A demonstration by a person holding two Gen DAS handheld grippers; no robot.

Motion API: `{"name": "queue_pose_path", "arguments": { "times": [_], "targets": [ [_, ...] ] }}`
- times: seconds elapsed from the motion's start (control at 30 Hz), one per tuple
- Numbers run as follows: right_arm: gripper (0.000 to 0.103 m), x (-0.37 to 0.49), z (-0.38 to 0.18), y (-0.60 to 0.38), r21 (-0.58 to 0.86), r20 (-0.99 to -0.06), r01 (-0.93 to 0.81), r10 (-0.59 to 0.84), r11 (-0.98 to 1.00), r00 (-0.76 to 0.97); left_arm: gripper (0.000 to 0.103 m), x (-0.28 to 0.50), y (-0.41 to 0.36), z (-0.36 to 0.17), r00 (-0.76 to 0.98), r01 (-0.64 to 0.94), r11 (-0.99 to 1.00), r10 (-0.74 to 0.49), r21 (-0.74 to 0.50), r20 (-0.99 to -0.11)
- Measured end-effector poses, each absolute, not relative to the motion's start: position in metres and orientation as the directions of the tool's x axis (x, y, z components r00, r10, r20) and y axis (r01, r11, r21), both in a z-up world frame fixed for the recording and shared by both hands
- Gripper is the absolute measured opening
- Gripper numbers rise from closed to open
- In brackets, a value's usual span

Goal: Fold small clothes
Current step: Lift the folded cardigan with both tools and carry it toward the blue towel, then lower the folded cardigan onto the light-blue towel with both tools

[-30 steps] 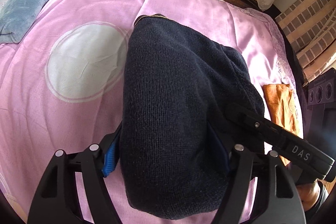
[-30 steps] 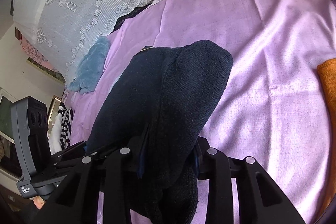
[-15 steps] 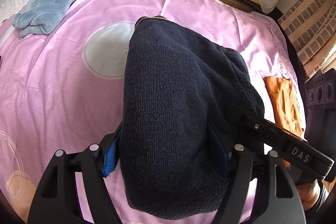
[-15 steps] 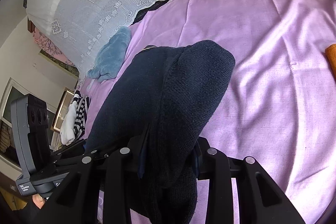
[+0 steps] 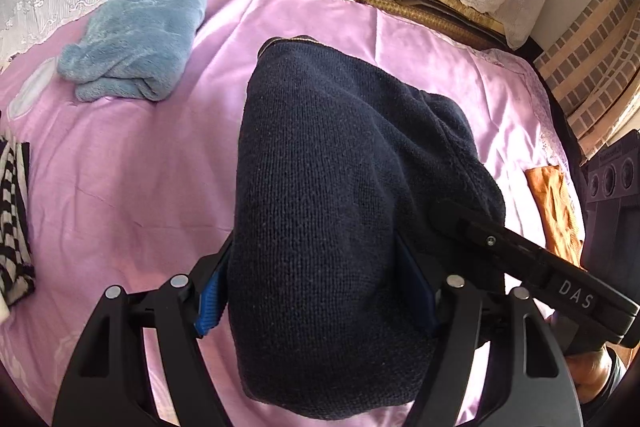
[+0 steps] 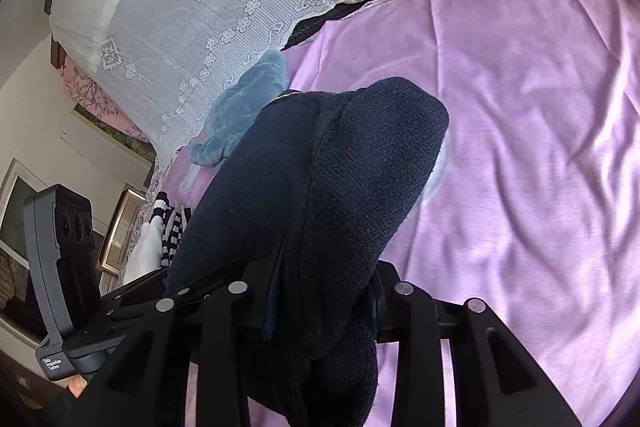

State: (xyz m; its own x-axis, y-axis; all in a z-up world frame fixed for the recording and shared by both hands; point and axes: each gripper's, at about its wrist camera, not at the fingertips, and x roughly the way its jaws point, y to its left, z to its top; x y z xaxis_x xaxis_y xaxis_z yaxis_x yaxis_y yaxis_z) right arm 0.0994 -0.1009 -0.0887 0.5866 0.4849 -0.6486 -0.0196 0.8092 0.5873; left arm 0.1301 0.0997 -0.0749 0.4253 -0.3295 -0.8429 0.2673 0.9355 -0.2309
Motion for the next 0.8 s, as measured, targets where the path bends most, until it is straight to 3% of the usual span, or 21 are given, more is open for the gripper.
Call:
{"name": "queue_pose_path", "arguments": {
  "times": [0.33, 0.8],
  "targets": [
    [0.034, 0.190, -0.050, 0.009, 0.557, -0.625, -0.114, 0.506, 0.822, 0.595, 0.071, 0.212, 0.218, -0.049, 0.506, 0.216, 0.947, -0.318, -0.239, -0.802],
    [0.034, 0.350, -0.020, 0.100, 0.575, -0.589, -0.213, 0.580, 0.790, 0.562, 0.071, 0.355, 0.305, -0.038, 0.597, 0.117, 0.973, -0.227, -0.197, -0.769]
  ]
}}
